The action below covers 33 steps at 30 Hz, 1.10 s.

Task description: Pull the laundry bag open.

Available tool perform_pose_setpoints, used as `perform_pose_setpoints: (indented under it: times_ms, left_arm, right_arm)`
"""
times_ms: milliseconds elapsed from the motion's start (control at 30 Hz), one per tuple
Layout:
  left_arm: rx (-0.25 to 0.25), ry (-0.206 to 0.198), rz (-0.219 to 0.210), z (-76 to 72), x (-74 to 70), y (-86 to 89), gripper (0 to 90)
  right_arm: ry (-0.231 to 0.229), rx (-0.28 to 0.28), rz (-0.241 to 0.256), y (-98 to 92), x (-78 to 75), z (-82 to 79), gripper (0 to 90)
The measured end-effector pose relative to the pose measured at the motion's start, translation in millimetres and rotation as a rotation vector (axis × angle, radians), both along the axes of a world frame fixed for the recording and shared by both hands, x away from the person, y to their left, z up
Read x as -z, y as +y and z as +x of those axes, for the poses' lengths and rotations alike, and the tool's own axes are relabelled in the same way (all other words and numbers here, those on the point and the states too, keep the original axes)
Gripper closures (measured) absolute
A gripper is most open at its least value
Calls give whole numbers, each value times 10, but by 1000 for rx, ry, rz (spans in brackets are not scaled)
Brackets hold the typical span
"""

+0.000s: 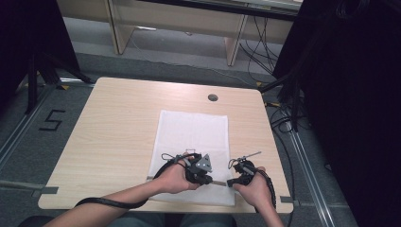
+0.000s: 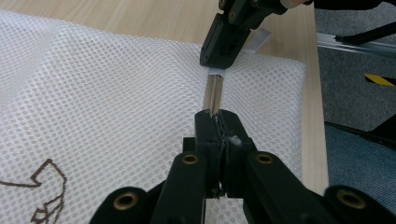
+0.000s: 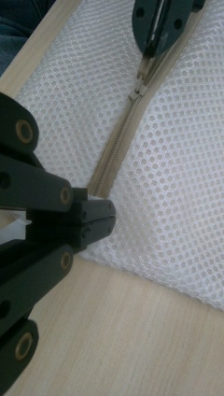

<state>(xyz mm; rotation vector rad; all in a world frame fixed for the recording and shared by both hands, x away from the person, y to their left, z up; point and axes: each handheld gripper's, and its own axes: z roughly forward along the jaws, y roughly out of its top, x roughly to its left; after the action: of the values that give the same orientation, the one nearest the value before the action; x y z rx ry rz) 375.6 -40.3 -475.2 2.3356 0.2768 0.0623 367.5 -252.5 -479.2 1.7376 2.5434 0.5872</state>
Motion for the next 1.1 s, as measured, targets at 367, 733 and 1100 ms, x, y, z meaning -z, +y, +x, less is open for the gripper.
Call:
perform_pose_setpoints:
  times_ms: [367, 733, 1100]
  left_arm:
    - [-6, 6, 3, -12, -5, 30, 877]
    - [-7, 9, -15, -14, -15, 74, 877]
    - [-15, 15, -13, -24, -16, 90, 877]
  right_arm:
    - [-1, -2, 1, 1, -1, -1, 900]
    - [-7, -21, 8, -5, 7, 6, 900]
    - [8, 8, 12, 18, -1, -9, 900]
